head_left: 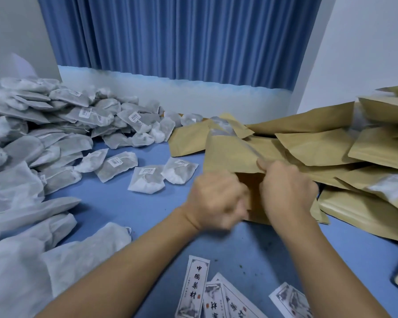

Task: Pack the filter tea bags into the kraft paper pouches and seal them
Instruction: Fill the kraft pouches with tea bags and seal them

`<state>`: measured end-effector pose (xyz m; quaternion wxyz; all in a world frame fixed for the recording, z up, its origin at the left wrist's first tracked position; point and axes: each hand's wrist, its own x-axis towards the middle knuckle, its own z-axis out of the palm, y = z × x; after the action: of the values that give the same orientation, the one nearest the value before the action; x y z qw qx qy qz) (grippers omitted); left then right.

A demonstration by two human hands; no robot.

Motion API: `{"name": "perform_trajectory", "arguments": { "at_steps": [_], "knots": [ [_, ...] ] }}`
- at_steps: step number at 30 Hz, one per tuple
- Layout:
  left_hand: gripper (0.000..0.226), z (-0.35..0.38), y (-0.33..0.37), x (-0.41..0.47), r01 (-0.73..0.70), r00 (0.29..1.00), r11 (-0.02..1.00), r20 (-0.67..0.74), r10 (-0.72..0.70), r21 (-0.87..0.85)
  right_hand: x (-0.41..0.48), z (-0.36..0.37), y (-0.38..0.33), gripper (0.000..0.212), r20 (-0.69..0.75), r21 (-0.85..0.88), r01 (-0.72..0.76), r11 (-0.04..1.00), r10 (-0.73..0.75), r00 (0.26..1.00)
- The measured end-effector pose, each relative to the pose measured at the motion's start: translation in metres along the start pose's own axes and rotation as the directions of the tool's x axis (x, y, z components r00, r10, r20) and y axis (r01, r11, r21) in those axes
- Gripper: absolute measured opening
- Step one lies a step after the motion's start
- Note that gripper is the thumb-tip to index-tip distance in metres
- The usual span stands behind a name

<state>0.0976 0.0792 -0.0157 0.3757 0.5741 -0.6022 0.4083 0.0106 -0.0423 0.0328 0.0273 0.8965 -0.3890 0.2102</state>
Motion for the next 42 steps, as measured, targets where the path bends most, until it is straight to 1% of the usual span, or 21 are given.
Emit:
{"name": "perform_trajectory", "arguments": {
  "at_steps": [2,4,5,6,8,9,11,14,16,17,20,22,24,26,27,29,32,34,38,40,42],
  "knots": [
    [0.017,-0.017,-0.021,0.000,0.107,0.972,0.993,-0.205,-0.114,-0.041,0.003,-0.002,0.002,0.048,-0.008,-0.003,-0.029,1.000,0.029,1.000],
    [0.016,-0.022,-0.049,-0.012,0.471,0.857,0.881,-0.218,-0.467,-0.038,0.003,-0.005,0.005,0.043,-0.027,0.022,-0.049,0.999,0.050,0.998],
    [0.019,-0.023,-0.063,-0.021,0.658,0.750,0.752,-0.113,-0.652,0.029,0.004,-0.006,0.007,0.043,-0.039,0.049,-0.058,0.997,0.060,0.997],
    [0.026,-0.019,-0.077,-0.033,0.745,0.631,0.621,0.047,-0.775,0.241,0.004,-0.007,0.009,0.045,-0.048,0.070,-0.064,0.996,0.067,0.997],
    [0.039,-0.012,-0.089,-0.047,0.642,0.372,0.461,0.277,-0.886,0.612,0.006,-0.007,0.010,0.050,-0.065,0.097,-0.059,0.994,0.065,0.996],
    [0.038,-0.009,-0.088,-0.048,0.604,0.338,0.460,0.314,-0.887,0.650,0.006,-0.008,0.009,0.051,-0.075,0.104,-0.054,0.993,0.062,0.995],
    [0.029,-0.005,-0.079,-0.043,0.700,0.392,0.490,0.293,-0.872,0.520,0.005,-0.007,0.008,0.051,-0.077,0.108,-0.051,0.993,0.060,0.995],
    [0.013,0.000,-0.040,-0.037,0.872,0.472,0.473,0.045,-0.881,0.127,0.006,-0.005,0.012,0.052,-0.051,0.129,-0.055,0.990,0.062,0.997],
    [0.009,-0.004,-0.010,-0.030,0.861,0.434,0.461,-0.160,-0.886,-0.215,0.008,-0.005,0.016,0.053,-0.041,0.171,-0.072,0.983,0.080,0.996],
    [0.010,-0.009,0.004,-0.026,0.792,0.470,0.520,-0.223,-0.854,-0.322,0.010,-0.006,0.018,0.053,-0.040,0.192,-0.082,0.978,0.091,0.995],
    [0.019,-0.016,0.036,-0.019,0.392,0.869,0.906,-0.259,-0.421,-0.159,0.010,-0.007,0.020,0.054,-0.025,0.207,-0.080,0.975,0.087,0.996],
    [0.023,-0.009,0.046,-0.017,0.113,0.988,0.993,-0.105,-0.115,-0.031,0.010,-0.009,0.019,0.056,-0.007,0.214,-0.054,0.975,0.057,0.998],
    [0.018,0.008,0.047,-0.011,0.117,0.980,0.993,0.158,-0.120,0.029,0.009,-0.011,0.016,0.057,0.013,0.237,-0.014,0.972,0.012,1.000],
    [0.016,0.034,0.042,0.001,0.355,0.834,0.927,0.409,-0.371,0.117,0.006,-0.014,0.012,0.057,0.029,0.260,0.049,0.964,-0.059,0.998],
    [0.017,0.045,0.033,0.010,0.477,0.740,0.867,0.466,-0.486,0.146,0.005,-0.015,0.009,0.056,0.039,0.259,0.076,0.963,-0.089,0.995],
    [0.025,0.062,0.008,0.029,0.601,0.662,0.783,0.449,-0.600,0.160,0.001,-0.016,0.007,0.053,0.060,0.215,0.111,0.970,-0.126,0.990],
    [0.038,0.078,-0.016,0.034,0.706,0.520,0.691,0.549,-0.654,0.154,-0.003,-0.017,0.007,0.048,0.054,0.148,0.116,0.982,-0.125,0.991],
    [0.042,0.084,-0.012,0.029,0.583,0.563,0.790,0.606,-0.563,0.192,-0.003,-0.015,0.009,0.048,0.067,0.147,0.112,0.983,-0.123,0.990],
    [0.044,0.077,0.009,0.010,0.573,0.523,0.782,0.625,-0.579,0.244,-0.001,-0.011,0.007,0.054,0.093,0.179,0.087,0.980,-0.105,0.990],
    [0.026,0.058,0.015,0.003,0.478,0.745,0.849,0.408,-0.527,0.223,-0.002,-0.008,0.006,0.051,0.083,0.164,0.083,0.983,-0.098,0.992],
    [0.013,0.037,0.018,0.004,0.269,0.951,0.956,0.125,-0.283,0.121,-0.004,-0.007,0.006,0.045,0.057,0.150,0.084,0.985,-0.094,0.994]
  ]
}}
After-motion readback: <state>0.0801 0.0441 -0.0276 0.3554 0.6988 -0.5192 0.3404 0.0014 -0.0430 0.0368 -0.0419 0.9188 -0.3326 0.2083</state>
